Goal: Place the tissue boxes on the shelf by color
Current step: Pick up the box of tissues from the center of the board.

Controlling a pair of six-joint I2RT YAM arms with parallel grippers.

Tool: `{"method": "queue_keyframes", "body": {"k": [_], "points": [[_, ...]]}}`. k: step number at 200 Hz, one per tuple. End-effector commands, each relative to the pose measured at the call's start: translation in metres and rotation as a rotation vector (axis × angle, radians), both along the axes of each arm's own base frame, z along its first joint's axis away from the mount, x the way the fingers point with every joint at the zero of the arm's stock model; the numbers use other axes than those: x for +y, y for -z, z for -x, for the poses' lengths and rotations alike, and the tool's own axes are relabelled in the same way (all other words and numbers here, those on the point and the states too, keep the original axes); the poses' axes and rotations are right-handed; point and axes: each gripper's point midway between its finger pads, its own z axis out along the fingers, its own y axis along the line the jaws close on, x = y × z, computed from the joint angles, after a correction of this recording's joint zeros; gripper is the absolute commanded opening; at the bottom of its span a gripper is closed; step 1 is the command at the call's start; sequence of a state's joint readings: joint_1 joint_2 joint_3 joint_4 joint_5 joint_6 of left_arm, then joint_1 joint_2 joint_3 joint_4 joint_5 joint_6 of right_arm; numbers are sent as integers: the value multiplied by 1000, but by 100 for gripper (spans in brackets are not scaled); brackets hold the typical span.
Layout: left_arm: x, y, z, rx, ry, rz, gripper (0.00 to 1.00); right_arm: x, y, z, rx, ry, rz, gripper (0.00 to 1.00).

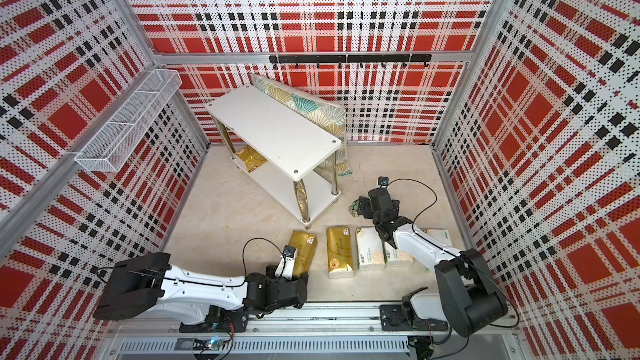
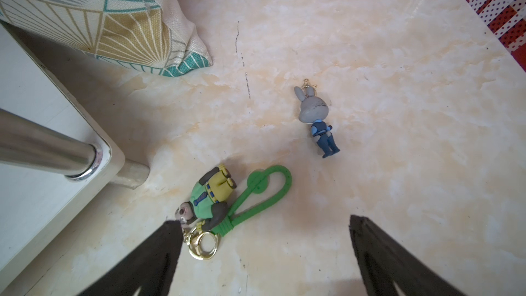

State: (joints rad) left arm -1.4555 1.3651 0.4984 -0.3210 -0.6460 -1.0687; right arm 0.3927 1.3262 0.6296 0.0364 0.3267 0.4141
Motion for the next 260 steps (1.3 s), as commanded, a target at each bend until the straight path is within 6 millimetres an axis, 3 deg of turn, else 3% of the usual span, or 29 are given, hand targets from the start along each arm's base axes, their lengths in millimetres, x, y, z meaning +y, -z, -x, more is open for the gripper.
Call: {"method": "queue_keyframes", "body": {"k": [1,87,152,223,260], "points": [[-4,-3,0,-25,4,10,92,4,4,1,-1,-1,-9,100],[-7,-6,3,-21,20,12,80,3,0,1,-7,-6,0,100],[-13,-35,9,-10,66,79,78,3,-3,0,-12,-10,9,100],[12,-52,22,29,8,152,77,8,-9,-5,-22,-19,-4,100],[29,-65,19,27,-57,187,76,7,-11,-4,-28,-17,-12,100]]}}
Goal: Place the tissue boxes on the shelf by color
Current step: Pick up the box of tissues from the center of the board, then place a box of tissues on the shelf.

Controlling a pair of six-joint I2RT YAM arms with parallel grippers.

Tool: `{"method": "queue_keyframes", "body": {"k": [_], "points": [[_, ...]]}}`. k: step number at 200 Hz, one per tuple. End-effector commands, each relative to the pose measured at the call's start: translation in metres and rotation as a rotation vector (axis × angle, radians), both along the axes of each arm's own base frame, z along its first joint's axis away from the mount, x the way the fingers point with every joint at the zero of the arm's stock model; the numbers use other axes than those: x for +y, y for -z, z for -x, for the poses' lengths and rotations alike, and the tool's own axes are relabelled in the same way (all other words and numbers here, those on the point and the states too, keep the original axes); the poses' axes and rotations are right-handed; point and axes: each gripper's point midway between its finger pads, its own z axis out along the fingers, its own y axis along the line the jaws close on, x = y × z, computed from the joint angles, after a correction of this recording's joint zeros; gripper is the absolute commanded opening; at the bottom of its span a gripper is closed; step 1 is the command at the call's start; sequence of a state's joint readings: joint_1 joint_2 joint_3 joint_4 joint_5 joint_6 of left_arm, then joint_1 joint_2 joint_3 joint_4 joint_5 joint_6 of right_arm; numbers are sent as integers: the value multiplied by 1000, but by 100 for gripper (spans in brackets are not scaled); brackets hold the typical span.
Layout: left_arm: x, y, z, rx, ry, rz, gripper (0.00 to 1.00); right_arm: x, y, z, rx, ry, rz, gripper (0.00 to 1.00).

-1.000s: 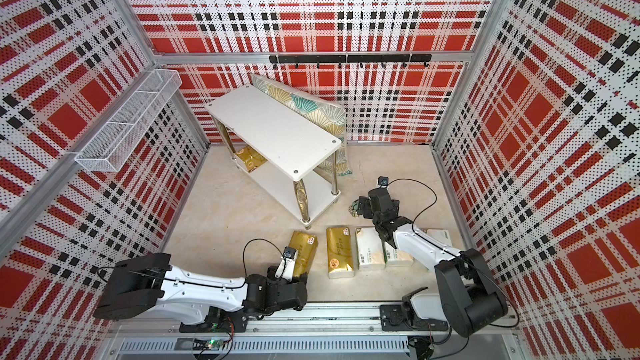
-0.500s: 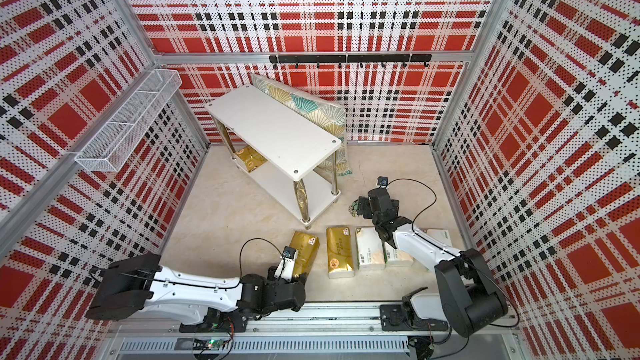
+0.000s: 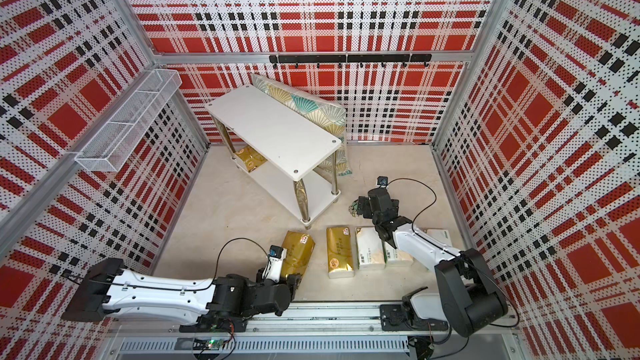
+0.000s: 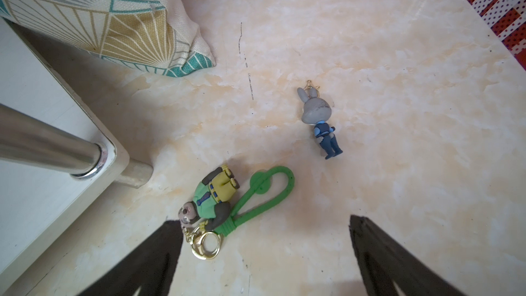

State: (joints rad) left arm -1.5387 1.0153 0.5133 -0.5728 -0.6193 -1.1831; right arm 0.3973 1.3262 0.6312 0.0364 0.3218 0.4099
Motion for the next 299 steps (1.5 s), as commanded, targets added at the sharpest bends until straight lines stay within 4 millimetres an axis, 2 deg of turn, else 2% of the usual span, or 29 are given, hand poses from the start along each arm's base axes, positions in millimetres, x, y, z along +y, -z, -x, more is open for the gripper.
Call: {"method": "queue_keyframes", "body": {"k": [1,48,83,145,170,185,244,259,299], "points": [[16,-9,-5,-17,-70,1,76,4,-10,-4,-28,-6,-12,100],[38,-32,-12,-27,-158,-41,75,2,-12,-1,-32,-5,1,100],[43,-52,-25,-53,-201,-53,75,5,-8,-3,-28,-14,-9,100],[54,-78,-84,-98,-232,-59,76,7,-3,-4,-20,-25,-10,100],[63,-79,-102,-96,-206,-84,76,9,-1,-3,-18,-31,-18,100],[52,-82,-109,-93,-148,-24,76,10,0,-3,-17,-32,-24,100],[57,-84,-150,-93,-152,-37,76,13,6,-6,-8,-44,-25,100],[58,-91,-161,-109,-147,-64,76,14,7,-7,-8,-47,-27,100],[79,-102,-200,-149,-128,-143,77,14,6,-9,-17,-47,-22,100]]}}
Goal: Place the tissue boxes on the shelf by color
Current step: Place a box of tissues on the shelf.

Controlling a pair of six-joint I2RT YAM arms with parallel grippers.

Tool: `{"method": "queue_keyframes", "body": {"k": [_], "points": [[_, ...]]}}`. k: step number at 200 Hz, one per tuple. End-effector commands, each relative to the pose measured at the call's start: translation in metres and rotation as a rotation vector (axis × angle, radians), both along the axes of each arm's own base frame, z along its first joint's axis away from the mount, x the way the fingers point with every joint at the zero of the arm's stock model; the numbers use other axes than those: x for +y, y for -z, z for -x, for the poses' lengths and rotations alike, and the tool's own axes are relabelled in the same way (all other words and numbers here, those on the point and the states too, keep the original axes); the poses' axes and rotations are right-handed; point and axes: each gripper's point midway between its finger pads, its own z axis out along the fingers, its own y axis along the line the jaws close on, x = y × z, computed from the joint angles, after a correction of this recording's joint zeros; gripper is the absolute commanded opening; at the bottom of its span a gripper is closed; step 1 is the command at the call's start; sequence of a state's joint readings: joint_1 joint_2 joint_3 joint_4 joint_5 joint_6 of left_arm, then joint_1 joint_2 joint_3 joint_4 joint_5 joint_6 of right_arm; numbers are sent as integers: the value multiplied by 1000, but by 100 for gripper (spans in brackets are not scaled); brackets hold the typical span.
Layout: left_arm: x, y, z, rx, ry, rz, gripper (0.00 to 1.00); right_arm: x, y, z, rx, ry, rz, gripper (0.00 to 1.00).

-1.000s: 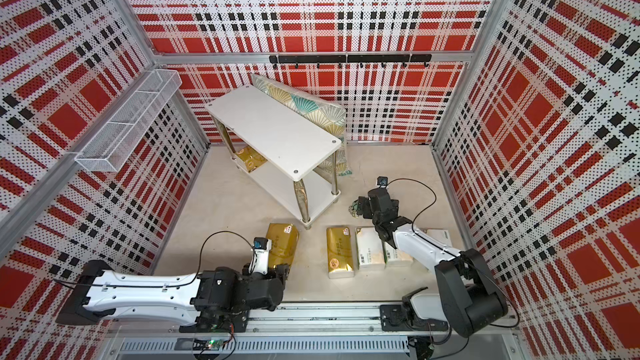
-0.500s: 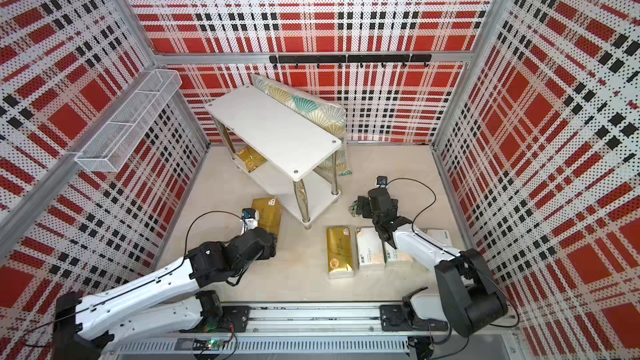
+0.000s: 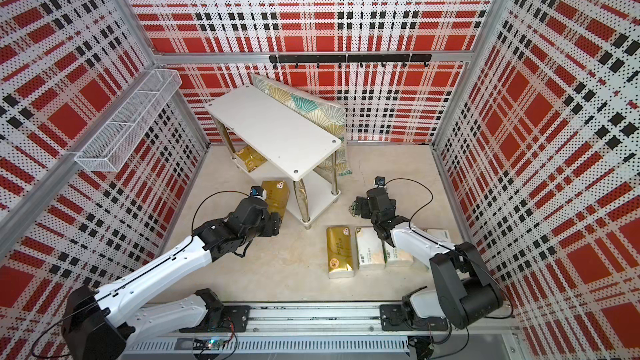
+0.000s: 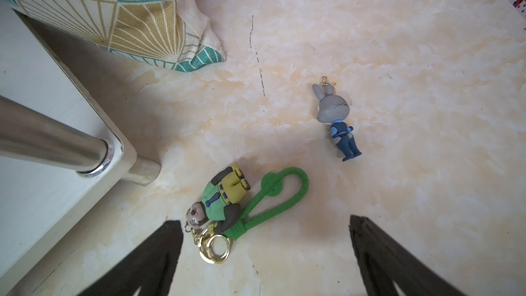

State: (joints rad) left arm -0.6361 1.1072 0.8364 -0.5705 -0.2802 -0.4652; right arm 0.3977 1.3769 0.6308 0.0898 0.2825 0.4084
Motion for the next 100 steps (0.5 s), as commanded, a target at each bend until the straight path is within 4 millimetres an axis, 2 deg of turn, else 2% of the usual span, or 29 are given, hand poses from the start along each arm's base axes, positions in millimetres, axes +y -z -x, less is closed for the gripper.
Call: {"method": "queue_keyframes", "body": {"k": [1,50,100], "points": [[5,-23,-27,-92,65,-27,77,4,-3,-3,-24,-12,-1,100],[22,-24,-57,-156,180,-81,79,3,-9,-2,-42,-15,8,100],[19,-21,-79,-213,342,-87,79,2,-11,-7,-44,-19,36,100]]}}
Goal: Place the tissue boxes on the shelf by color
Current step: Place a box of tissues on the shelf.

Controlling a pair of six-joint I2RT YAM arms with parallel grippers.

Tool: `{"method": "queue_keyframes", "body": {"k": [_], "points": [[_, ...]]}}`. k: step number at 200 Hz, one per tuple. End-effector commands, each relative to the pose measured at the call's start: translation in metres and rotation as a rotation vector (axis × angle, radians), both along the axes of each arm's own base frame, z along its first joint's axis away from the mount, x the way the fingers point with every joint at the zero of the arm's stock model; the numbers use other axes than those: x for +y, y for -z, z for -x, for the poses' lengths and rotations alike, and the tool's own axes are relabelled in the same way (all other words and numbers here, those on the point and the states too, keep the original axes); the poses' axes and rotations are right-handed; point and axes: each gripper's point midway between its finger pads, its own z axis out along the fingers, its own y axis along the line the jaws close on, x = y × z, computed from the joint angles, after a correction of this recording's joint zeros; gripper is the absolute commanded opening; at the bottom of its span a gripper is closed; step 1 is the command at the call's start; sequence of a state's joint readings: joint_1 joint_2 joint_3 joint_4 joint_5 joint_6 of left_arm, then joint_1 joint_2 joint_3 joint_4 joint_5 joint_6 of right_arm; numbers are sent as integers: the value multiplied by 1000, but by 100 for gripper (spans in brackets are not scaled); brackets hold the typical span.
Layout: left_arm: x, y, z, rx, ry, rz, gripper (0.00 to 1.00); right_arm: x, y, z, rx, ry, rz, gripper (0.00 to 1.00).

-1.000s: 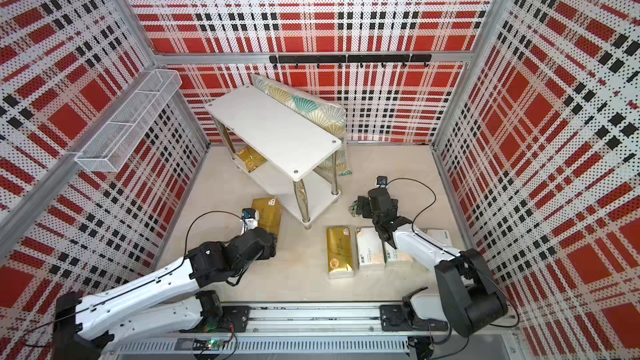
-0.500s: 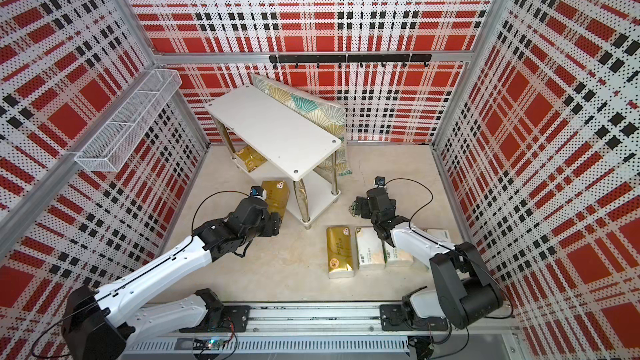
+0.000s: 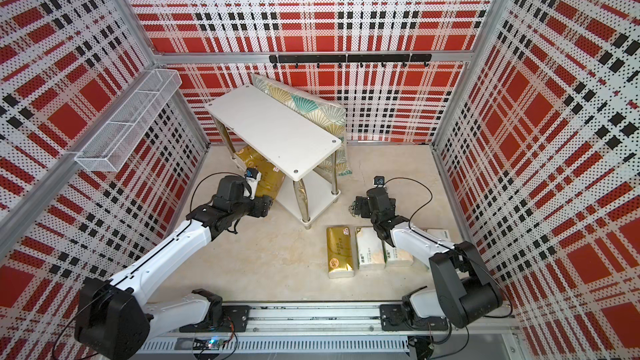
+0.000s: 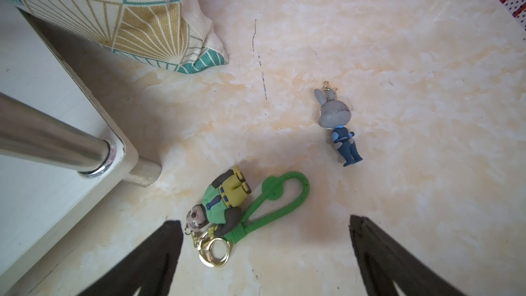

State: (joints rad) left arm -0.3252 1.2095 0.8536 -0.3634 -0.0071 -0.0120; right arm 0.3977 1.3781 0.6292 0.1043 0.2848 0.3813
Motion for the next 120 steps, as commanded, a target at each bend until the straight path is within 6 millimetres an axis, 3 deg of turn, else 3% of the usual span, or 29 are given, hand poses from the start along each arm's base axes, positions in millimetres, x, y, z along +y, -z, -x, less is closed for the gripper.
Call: {"method": "queue_keyframes", "body": {"k": [1,23,26,35,120], "points": [[-15,-15,-17,-98,151,5,79,2,-9,-5,-33,-5,17,100],[-13,-4,-27,-80,186,-4,79,1,-9,-4,-33,-6,21,100],[-3,-3,-31,-79,164,-6,79,1,-10,-4,-34,-6,22,100],[0,-1,-37,-83,172,-10,79,1,-10,-4,-33,-6,22,100],[-3,12,-75,-90,285,-41,79,-2,-12,1,-38,5,14,100]]}}
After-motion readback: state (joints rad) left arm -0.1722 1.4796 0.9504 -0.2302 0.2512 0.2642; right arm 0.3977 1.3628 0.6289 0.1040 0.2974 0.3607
